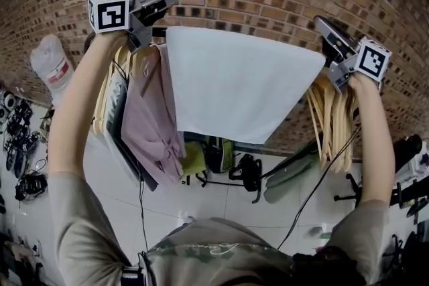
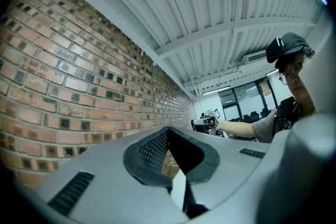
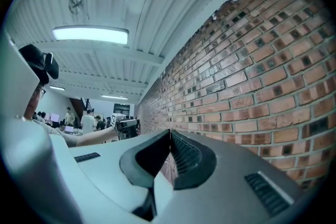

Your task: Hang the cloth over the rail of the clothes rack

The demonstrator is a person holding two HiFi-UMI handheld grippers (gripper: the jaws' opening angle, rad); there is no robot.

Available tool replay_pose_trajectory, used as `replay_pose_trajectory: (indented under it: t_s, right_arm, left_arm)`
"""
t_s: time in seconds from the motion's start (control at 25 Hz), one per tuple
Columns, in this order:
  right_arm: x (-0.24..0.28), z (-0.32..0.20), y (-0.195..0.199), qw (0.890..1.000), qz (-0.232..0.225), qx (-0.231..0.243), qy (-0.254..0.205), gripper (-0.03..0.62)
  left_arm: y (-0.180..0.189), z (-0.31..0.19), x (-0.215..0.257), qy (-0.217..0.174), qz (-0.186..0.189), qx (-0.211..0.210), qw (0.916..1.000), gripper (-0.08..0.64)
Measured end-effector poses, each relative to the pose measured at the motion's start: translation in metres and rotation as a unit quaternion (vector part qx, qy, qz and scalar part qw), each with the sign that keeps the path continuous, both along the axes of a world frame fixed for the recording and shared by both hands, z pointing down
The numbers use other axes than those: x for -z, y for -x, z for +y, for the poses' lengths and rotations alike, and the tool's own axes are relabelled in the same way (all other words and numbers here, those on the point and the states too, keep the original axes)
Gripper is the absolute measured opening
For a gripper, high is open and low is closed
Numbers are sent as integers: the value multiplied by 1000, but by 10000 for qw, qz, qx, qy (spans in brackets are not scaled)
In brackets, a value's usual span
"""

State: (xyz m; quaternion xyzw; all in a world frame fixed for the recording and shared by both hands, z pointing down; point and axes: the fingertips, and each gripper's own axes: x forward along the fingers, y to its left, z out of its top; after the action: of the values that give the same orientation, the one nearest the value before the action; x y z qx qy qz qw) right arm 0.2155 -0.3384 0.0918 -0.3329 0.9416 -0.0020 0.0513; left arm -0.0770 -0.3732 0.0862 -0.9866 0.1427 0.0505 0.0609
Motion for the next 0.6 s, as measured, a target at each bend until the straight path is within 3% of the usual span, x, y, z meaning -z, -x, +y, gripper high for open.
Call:
replay_pose_trajectory:
  t_s: [0.2, 0.32, 0.6]
  right_arm:
    - [-23, 21, 12, 9990, 408, 30, -155, 11]
    - [-28, 38, 16, 9990, 340, 203, -223, 11]
    - [-51, 60, 9, 9995, 39, 222, -222, 11]
  left_arm:
    - [-6, 38, -35, -30, -14, -235, 9997, 8]
    - [4, 43, -43, 194, 301, -342, 9988, 8]
    - [24, 61, -59, 111, 335, -324, 9989, 8]
